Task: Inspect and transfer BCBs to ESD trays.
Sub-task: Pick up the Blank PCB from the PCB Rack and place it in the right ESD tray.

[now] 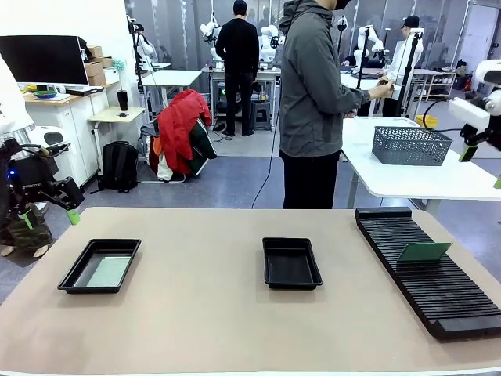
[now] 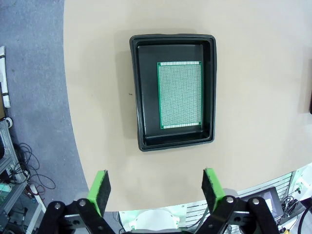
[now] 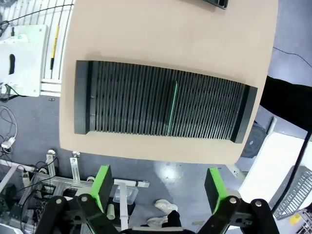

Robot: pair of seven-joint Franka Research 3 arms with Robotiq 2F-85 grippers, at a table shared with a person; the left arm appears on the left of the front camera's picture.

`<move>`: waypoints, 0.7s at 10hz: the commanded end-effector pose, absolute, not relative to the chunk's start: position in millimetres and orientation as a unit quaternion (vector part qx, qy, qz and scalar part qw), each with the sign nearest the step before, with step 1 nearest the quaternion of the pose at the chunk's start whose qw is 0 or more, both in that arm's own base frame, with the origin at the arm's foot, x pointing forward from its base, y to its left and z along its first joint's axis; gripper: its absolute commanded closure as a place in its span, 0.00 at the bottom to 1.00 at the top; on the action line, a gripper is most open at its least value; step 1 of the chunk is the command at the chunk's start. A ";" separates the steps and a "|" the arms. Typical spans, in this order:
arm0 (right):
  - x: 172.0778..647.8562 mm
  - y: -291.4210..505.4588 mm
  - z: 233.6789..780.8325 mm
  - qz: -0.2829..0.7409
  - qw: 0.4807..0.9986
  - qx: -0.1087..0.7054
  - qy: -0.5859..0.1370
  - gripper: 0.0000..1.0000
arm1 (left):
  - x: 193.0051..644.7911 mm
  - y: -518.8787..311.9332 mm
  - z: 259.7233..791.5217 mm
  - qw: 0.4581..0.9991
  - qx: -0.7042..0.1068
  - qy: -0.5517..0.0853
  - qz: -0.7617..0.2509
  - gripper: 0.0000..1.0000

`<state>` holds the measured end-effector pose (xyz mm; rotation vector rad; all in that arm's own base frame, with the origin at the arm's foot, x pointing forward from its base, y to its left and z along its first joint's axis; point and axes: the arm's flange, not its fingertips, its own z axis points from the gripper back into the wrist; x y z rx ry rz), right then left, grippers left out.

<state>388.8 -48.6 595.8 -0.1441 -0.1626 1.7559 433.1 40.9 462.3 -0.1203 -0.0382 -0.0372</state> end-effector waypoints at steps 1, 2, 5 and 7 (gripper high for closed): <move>396.5 -58.1 565.0 0.773 0.626 -0.073 -0.079 0.00 | 432.8 41.0 460.9 0.998 -0.060 -0.024 -0.017 0.00; 400.4 -58.9 549.4 0.771 0.627 -0.081 -0.083 0.00 | 432.8 41.0 460.9 0.998 -0.060 -0.024 -0.017 0.00; 412.3 -62.3 509.6 0.766 0.631 -0.077 -0.096 0.00 | 432.8 41.0 460.9 0.998 -0.060 -0.024 -0.017 0.00; 418.8 -64.3 479.5 0.758 0.640 -0.081 -0.101 0.00 | 432.8 41.0 460.9 0.998 -0.060 -0.024 -0.017 0.00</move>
